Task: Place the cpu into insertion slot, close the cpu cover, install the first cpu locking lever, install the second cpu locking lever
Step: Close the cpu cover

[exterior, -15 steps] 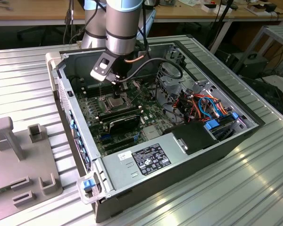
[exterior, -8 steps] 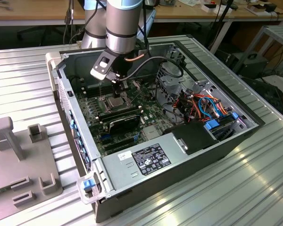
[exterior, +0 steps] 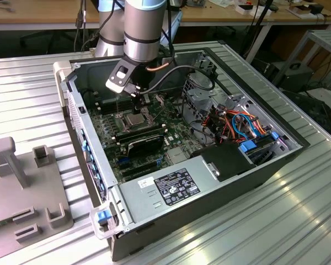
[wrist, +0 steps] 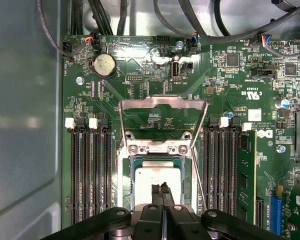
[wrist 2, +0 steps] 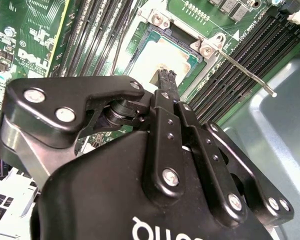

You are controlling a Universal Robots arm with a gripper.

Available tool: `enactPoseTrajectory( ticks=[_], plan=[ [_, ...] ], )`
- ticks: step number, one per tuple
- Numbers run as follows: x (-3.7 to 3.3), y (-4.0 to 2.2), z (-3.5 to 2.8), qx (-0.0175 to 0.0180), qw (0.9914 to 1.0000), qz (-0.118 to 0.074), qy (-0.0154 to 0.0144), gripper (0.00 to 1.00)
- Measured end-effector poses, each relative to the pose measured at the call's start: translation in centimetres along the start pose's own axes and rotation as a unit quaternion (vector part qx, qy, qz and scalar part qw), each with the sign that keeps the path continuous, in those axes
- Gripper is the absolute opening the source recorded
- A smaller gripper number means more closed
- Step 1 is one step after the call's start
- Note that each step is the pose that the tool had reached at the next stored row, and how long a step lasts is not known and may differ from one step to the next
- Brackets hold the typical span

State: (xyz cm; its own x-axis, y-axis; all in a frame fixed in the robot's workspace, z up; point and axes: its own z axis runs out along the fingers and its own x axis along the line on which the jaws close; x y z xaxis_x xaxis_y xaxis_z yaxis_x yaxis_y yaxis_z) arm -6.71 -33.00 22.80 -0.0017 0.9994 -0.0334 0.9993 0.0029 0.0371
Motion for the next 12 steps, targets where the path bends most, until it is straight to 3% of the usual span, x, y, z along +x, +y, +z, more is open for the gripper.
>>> enactPoseTrajectory(
  ticks=[12],
  plan=[
    [0.0,0.0,-0.06,0.0,1.0,0.0,0.0,0.11]
  ],
)
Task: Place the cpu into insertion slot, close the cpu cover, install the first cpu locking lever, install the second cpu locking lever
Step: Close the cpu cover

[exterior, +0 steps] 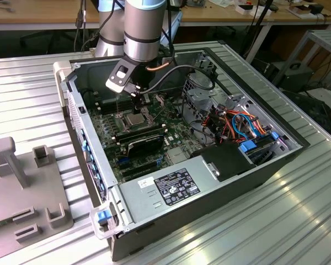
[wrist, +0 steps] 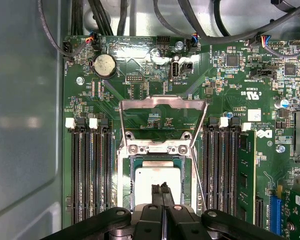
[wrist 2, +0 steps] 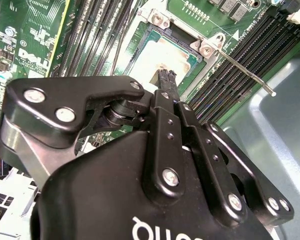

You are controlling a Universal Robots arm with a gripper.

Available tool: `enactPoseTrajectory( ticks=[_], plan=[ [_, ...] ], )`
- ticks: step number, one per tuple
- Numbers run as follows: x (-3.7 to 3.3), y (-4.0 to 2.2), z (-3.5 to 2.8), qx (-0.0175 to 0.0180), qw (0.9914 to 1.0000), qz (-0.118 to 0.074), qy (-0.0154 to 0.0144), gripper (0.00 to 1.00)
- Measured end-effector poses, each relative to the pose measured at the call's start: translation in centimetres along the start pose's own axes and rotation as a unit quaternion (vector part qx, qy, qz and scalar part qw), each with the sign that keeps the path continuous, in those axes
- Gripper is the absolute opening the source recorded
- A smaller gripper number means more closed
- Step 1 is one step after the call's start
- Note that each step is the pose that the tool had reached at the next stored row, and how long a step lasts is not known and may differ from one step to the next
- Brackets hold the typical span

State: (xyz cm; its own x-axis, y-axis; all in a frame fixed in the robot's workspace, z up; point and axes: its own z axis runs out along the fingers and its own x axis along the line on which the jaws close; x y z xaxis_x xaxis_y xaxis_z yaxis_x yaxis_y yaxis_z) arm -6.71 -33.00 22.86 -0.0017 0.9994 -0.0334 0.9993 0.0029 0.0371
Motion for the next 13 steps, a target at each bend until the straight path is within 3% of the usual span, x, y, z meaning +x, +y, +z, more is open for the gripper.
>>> enactPoseTrajectory(
  ticks=[13],
  plan=[
    [-0.04,0.04,-1.12,0.0,1.0,0.0,0.0001,0.11]
  ],
)
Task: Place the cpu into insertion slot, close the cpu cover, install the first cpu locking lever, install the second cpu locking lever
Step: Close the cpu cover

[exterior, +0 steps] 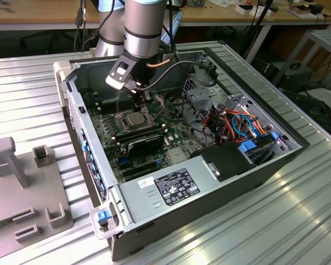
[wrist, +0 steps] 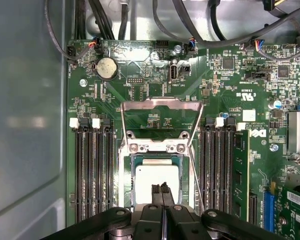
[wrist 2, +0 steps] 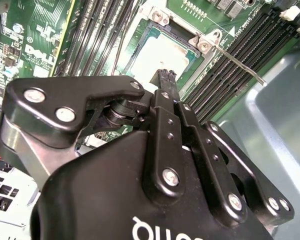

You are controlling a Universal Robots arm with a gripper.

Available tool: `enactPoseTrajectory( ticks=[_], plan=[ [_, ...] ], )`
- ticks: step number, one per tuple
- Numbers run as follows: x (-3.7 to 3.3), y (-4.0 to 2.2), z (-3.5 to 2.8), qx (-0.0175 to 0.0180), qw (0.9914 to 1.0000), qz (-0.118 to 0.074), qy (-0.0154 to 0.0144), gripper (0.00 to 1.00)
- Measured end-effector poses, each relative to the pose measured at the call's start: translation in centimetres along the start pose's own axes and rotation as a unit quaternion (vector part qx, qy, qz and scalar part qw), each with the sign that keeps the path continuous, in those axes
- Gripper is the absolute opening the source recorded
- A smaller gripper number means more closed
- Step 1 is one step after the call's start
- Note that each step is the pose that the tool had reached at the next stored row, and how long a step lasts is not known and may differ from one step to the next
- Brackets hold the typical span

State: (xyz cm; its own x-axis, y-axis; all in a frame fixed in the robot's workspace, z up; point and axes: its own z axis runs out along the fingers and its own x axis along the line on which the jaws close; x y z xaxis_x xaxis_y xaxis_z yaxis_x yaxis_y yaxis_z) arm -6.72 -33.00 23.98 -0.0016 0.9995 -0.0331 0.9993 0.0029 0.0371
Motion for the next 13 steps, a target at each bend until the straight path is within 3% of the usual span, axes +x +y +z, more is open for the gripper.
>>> enactPoseTrajectory(
  ticks=[6,13],
  plan=[
    [-0.03,0.04,-0.99,0.0,1.0,0.0,0.0,0.11],
    [-0.04,0.04,-1.14,0.0,1.0,0.0,0.0001,0.11]
  ],
)
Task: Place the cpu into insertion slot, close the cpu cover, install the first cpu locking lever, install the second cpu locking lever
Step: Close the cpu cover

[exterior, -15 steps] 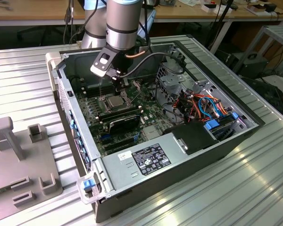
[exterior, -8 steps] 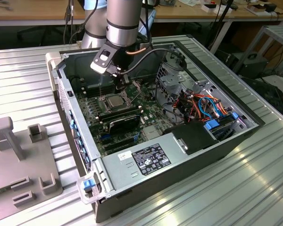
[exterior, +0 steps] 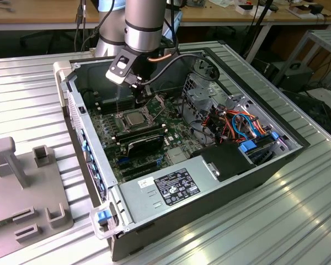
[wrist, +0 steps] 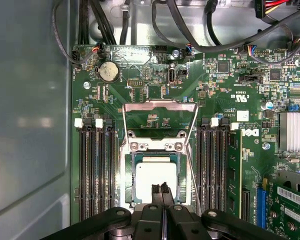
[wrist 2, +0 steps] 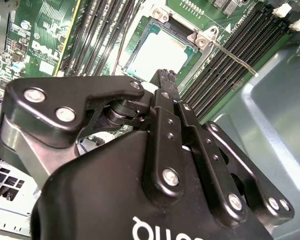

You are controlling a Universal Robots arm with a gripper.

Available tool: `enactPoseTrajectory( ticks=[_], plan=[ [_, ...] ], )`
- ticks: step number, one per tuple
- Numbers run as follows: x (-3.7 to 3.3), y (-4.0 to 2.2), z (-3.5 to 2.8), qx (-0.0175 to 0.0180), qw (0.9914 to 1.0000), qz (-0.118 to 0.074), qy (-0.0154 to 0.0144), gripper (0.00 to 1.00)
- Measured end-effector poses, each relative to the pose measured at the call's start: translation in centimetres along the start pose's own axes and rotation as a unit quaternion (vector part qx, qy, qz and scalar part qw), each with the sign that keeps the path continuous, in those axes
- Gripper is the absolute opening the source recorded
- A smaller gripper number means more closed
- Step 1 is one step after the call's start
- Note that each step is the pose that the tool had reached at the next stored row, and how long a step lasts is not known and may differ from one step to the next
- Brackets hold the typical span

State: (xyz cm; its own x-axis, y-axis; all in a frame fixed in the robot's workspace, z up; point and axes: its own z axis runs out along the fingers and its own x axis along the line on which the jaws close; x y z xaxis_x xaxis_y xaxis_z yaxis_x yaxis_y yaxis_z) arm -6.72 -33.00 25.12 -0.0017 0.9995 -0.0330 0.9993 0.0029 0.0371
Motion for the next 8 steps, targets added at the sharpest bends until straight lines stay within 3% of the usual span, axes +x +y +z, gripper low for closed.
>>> enactPoseTrajectory(
  ticks=[8],
  plan=[
    [-0.01,0.0,-0.1,0.0001,1.0,0.0,-0.0002,0.11]
  ],
)
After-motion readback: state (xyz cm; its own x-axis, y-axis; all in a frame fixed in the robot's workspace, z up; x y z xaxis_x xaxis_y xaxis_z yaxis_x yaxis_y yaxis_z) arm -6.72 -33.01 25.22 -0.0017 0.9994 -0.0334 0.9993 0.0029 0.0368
